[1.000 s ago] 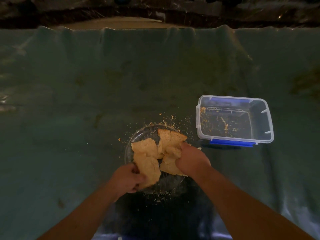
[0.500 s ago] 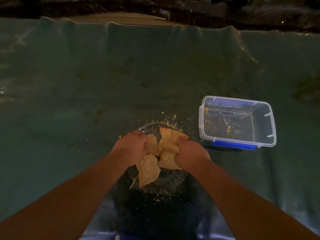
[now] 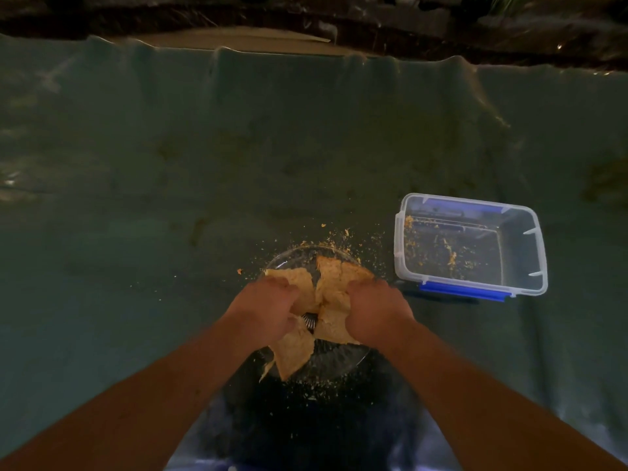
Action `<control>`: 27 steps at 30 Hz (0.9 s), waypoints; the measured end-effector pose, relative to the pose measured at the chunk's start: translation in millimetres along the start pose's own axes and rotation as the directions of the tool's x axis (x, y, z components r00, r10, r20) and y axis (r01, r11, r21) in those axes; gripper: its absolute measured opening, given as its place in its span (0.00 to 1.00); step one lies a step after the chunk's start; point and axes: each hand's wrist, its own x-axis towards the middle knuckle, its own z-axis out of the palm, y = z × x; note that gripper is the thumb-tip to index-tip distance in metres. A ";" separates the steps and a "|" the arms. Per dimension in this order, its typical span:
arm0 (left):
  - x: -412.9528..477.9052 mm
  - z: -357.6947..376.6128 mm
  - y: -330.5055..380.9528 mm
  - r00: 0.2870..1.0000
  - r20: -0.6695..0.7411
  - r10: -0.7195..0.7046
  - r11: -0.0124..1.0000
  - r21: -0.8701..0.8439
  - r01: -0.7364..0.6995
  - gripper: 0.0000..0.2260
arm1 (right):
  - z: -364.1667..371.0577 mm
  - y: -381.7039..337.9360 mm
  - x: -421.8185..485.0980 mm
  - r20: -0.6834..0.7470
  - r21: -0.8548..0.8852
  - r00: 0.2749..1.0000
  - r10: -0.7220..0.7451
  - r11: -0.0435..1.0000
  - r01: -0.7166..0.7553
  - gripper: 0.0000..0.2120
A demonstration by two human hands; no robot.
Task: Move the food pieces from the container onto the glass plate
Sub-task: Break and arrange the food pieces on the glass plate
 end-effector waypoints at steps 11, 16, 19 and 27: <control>3.3 -2.3 8.9 0.995 -0.086 -0.042 0.980 0.190 0.057 0.36 | 6.3 -11.7 4.8 -0.178 -0.092 0.972 -0.153 0.986 0.139 0.23; -3.0 6.7 3.6 0.989 -0.057 -0.136 0.956 0.252 0.146 0.42 | 18.0 -0.1 2.0 -0.155 -0.074 0.983 -0.097 0.994 0.087 0.28; -1.2 3.9 2.4 0.986 0.025 -0.166 0.964 0.212 0.157 0.37 | 19.6 2.3 2.8 -0.150 -0.009 0.983 -0.102 0.995 0.102 0.25; 3.9 -2.7 2.0 0.998 -0.052 0.044 0.990 -0.134 -0.050 0.11 | 18.3 0.8 2.8 -0.069 0.059 0.983 -0.171 0.983 0.175 0.12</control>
